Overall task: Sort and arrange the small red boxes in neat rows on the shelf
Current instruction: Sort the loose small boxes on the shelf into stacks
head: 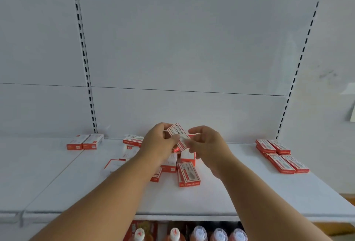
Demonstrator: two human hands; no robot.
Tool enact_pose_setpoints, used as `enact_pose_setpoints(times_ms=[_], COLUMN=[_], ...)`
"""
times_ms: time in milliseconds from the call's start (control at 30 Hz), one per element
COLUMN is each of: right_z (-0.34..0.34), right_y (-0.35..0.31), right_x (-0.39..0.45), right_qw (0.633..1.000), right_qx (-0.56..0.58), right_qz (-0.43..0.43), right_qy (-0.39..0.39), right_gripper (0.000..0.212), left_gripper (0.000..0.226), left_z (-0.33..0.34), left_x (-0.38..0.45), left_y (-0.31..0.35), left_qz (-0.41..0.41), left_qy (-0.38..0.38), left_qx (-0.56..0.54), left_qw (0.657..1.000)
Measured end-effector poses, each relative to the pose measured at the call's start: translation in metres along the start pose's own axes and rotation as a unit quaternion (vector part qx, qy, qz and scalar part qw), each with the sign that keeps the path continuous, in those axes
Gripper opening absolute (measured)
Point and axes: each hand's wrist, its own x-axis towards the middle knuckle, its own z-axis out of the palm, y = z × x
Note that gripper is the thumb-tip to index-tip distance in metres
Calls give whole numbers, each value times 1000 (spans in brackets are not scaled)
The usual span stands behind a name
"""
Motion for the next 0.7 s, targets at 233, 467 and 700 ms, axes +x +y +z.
enact_pose_setpoints(times_ms=[233,467,700], right_z=[-6,-17,-71], right_y=[-2,11,22], right_x=[-37,-31,-46], right_qw=[907,990,989], right_qx=[-397,-123,21], right_qz=[50,38,52], right_qy=[-128,57,135], right_gripper=[43,23,5], left_gripper=[26,30,21], left_z=[-13,-6,51], left_x=[-28,-46,-38], left_y=[-7,-3,23], left_qz=[-5,-24,-7], left_qy=[54,64,-20], left_qx=[-11,-54,-98], left_qw=[998,996,995])
